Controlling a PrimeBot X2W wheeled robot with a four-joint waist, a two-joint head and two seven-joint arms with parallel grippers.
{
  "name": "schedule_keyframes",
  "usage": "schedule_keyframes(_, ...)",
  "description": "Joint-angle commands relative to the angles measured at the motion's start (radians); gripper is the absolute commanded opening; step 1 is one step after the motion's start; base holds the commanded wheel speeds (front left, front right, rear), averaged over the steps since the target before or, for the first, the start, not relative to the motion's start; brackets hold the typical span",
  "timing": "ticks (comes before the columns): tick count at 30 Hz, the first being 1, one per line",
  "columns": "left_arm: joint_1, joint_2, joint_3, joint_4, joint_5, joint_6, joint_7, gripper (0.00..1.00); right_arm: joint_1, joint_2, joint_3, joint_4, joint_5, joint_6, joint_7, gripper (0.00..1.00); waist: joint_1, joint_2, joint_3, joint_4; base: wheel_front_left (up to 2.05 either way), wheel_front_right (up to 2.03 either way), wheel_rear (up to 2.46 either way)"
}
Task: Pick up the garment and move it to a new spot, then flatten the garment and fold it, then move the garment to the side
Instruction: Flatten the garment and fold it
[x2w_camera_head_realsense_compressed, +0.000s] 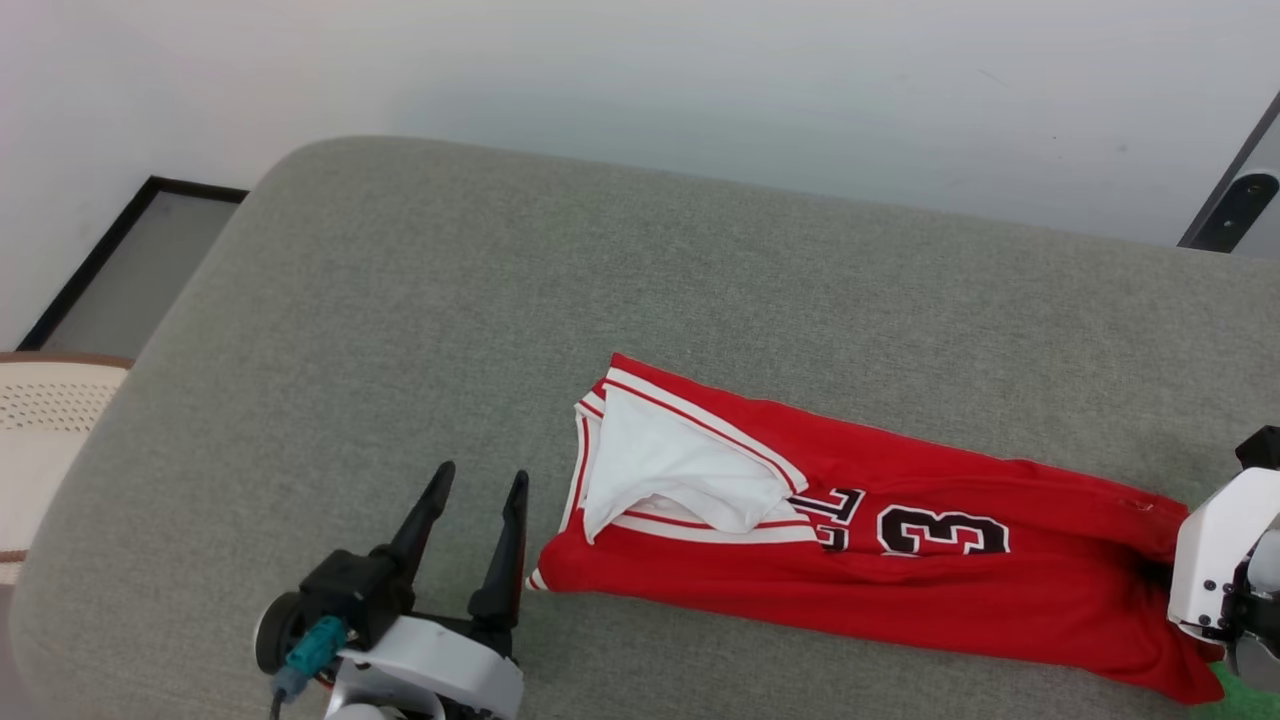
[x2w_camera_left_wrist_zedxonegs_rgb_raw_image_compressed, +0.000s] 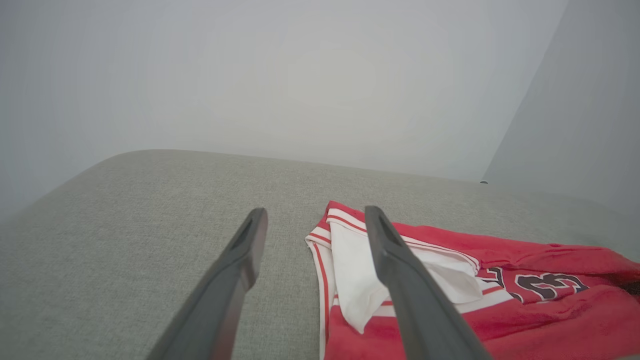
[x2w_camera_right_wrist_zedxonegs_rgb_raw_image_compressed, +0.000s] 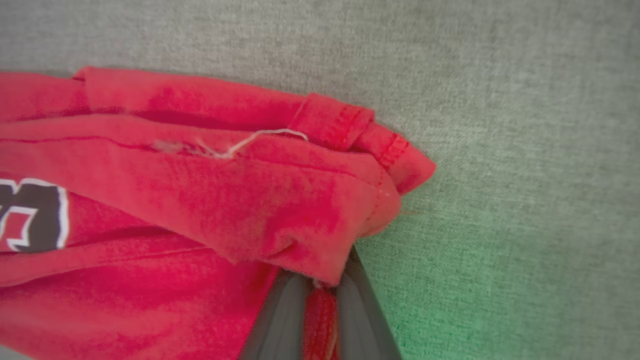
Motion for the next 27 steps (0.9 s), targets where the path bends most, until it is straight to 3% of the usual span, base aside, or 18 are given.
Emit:
schedule_keyframes(1,-0.004,0.005,0.002,0.001,-0.011,-0.004,0.000,1.00,0.029,0.002,0.012,0.034,0.001,-0.003,0.001,0.00,0.0000,0.0000,-0.003,-0.005,0.00,0.00,0.00)
schedule_keyframes(15,-0.004,0.029,0.001,0.018,-0.029,-0.004,0.000,1.00,-0.043,-0.145,-0.039,0.119,-0.045,-0.003,-0.086,0.00,0.0000,0.0000,-0.017,-0.044,0.00,0.00,0.00)
schedule_keyframes(20,0.007,0.036,0.007,0.026,-0.038,-0.004,0.000,1.00,-0.078,-0.114,-0.039,0.107,-0.030,-0.002,-0.073,0.00,0.0000,0.0000,-0.034,-0.073,0.00,0.00,0.00)
schedule_keyframes(27,0.025,0.032,0.015,0.033,-0.041,-0.004,0.000,1.00,-0.104,-0.010,-0.028,-0.016,0.025,-0.002,-0.027,0.00,0.0000,0.0000,-0.065,-0.119,0.00,0.00,0.00)
